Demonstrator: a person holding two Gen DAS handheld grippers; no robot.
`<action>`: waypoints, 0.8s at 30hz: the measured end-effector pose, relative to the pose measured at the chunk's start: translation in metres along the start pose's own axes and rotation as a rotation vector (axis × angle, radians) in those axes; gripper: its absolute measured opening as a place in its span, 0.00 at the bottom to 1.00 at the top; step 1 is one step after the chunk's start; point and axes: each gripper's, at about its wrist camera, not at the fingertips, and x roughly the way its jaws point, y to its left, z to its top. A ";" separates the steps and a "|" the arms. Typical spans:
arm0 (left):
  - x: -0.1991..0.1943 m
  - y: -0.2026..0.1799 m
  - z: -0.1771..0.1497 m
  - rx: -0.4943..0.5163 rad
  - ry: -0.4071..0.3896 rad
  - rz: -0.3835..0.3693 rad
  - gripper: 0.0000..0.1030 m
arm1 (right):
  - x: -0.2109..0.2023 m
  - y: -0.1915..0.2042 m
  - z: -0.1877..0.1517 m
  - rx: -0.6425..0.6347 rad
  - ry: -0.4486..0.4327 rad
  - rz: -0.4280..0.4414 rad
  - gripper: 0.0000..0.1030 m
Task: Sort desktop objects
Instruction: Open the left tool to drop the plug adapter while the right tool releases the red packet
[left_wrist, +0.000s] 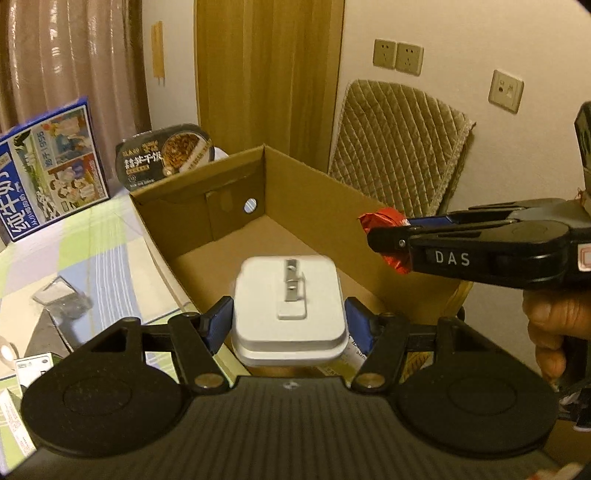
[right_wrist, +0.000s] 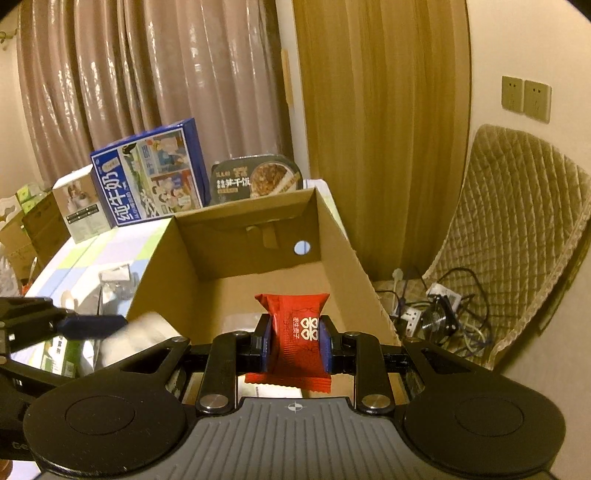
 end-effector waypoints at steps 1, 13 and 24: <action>0.000 0.000 0.000 0.006 -0.007 0.000 0.60 | 0.000 -0.001 -0.001 0.001 0.001 0.000 0.22; -0.026 0.019 -0.004 -0.011 -0.047 0.053 0.60 | 0.001 0.004 -0.003 0.003 0.010 0.014 0.22; -0.037 0.028 -0.012 -0.019 -0.051 0.071 0.60 | 0.002 0.009 0.006 0.038 -0.021 0.057 0.42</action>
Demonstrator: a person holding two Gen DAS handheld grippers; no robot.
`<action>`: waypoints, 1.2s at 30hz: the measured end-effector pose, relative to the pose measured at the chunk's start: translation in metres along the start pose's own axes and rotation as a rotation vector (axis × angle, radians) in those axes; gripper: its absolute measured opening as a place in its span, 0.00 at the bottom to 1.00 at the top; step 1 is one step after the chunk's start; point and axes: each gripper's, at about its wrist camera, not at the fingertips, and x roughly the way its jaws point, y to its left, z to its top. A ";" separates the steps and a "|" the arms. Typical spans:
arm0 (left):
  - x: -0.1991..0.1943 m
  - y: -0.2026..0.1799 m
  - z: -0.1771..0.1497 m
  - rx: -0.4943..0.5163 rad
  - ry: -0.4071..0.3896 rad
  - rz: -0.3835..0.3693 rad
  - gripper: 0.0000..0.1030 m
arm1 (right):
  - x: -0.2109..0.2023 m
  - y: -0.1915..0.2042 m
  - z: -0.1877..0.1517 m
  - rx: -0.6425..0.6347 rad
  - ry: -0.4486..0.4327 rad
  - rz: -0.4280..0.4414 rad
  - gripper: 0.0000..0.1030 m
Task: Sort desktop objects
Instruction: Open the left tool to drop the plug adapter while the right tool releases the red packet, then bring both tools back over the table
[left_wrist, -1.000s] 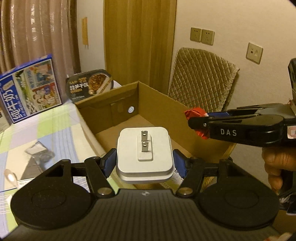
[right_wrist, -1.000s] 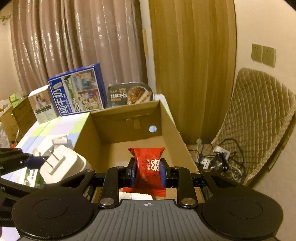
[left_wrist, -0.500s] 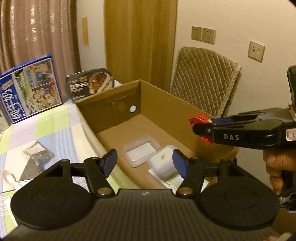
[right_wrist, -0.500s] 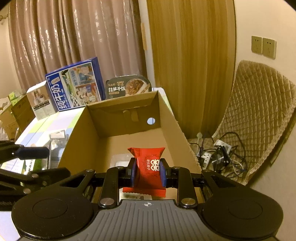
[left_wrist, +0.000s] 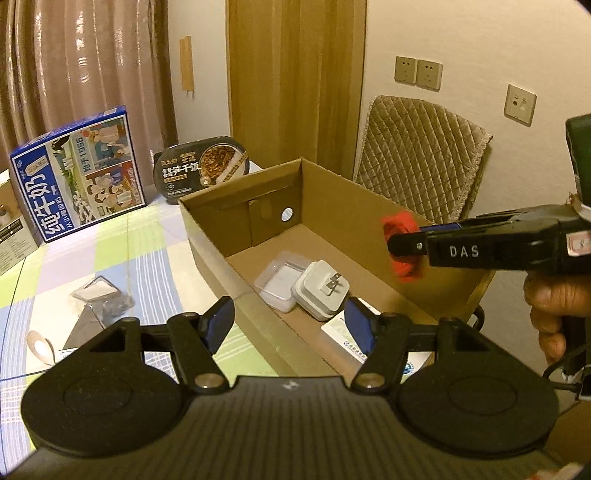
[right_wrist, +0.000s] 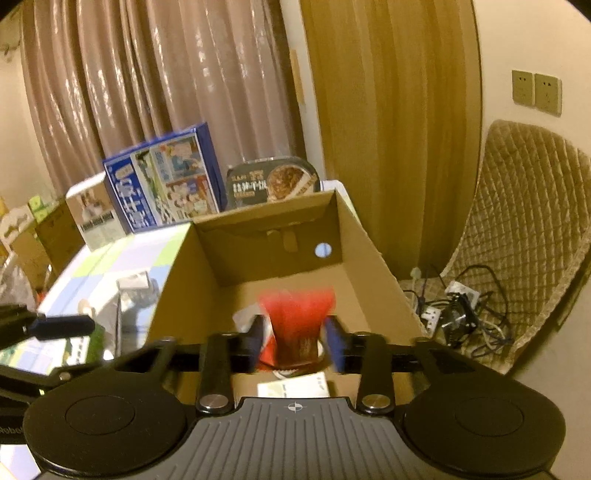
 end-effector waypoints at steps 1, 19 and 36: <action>-0.001 0.002 -0.001 -0.003 -0.002 0.003 0.60 | -0.001 0.000 0.000 -0.003 -0.002 -0.004 0.42; -0.049 0.038 -0.022 -0.040 -0.012 0.082 0.62 | -0.041 0.043 0.005 -0.043 -0.037 0.022 0.42; -0.137 0.126 -0.088 -0.158 0.023 0.298 0.71 | -0.054 0.173 -0.006 -0.195 -0.060 0.249 0.73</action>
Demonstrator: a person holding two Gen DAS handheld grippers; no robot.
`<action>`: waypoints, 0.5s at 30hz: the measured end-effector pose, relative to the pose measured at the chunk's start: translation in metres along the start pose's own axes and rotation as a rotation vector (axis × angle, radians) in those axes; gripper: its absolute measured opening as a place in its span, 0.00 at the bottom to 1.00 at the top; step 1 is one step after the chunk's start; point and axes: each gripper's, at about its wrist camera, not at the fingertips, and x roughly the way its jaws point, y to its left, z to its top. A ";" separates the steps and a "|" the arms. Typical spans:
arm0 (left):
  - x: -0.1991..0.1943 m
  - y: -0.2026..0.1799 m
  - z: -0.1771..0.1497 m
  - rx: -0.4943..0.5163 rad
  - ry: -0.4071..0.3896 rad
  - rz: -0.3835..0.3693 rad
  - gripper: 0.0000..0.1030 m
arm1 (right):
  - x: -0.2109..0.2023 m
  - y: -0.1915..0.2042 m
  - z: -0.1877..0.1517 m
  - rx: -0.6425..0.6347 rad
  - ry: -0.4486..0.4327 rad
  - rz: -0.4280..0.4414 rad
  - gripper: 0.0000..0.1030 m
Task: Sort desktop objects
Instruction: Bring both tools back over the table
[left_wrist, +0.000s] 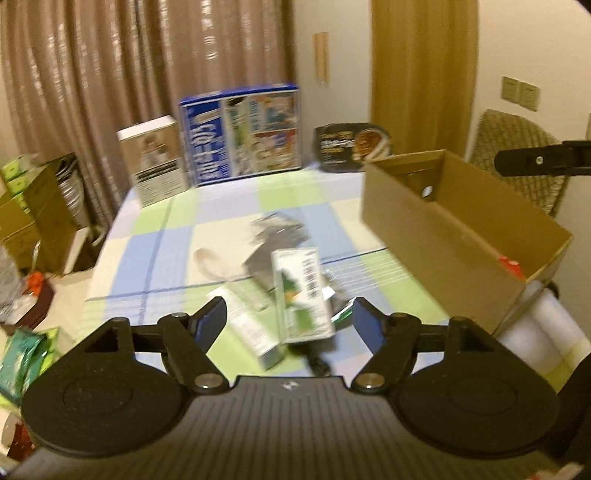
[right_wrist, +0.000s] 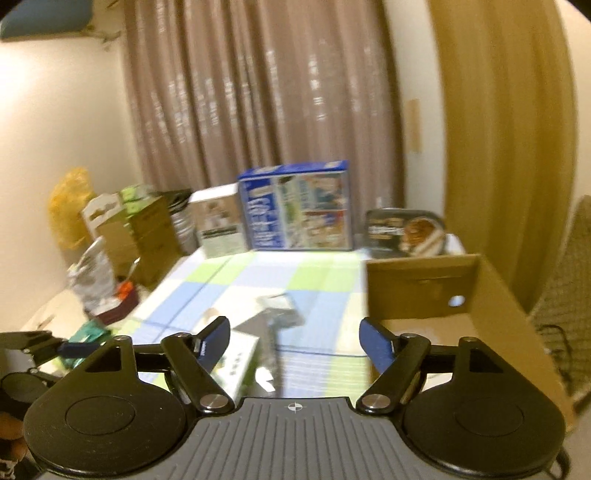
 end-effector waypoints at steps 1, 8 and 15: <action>-0.002 0.006 -0.005 -0.006 0.003 0.010 0.72 | 0.006 0.006 -0.003 -0.007 0.008 0.013 0.74; 0.006 0.041 -0.033 -0.040 0.044 0.056 0.72 | 0.047 0.029 -0.032 -0.042 0.068 0.029 0.74; 0.046 0.057 -0.052 -0.059 0.093 0.052 0.72 | 0.091 0.034 -0.053 -0.055 0.120 0.035 0.74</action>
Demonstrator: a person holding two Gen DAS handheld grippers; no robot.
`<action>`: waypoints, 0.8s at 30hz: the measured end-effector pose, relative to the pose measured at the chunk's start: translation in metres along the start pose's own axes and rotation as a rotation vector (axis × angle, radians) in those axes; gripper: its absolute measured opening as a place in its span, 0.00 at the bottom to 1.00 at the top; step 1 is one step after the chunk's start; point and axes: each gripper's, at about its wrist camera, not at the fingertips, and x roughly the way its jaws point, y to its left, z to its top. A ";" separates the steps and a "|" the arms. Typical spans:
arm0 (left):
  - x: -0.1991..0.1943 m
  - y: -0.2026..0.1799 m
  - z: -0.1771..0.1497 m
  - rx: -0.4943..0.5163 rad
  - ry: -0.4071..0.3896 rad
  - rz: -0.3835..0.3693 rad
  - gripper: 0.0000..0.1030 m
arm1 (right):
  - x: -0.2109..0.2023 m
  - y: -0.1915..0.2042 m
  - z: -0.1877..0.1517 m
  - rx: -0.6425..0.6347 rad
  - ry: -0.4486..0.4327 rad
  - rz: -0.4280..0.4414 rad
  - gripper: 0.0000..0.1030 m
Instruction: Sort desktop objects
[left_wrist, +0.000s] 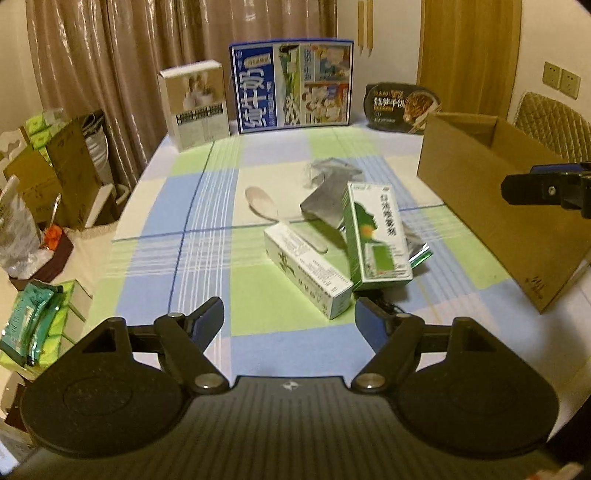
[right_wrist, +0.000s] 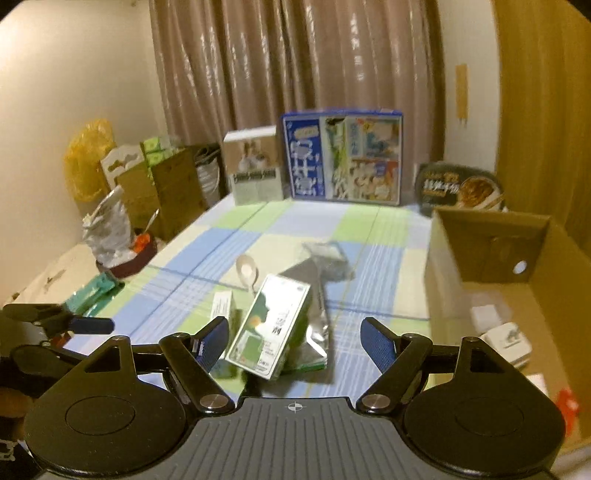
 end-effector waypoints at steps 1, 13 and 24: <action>0.006 0.000 -0.002 0.005 0.005 -0.002 0.72 | 0.007 0.000 -0.001 0.000 0.009 0.004 0.74; 0.061 -0.001 0.001 0.053 0.028 -0.044 0.72 | 0.080 0.001 -0.005 0.032 0.109 0.064 0.74; 0.078 0.011 0.004 0.015 0.065 -0.021 0.72 | 0.126 0.008 0.007 0.063 0.188 0.053 0.73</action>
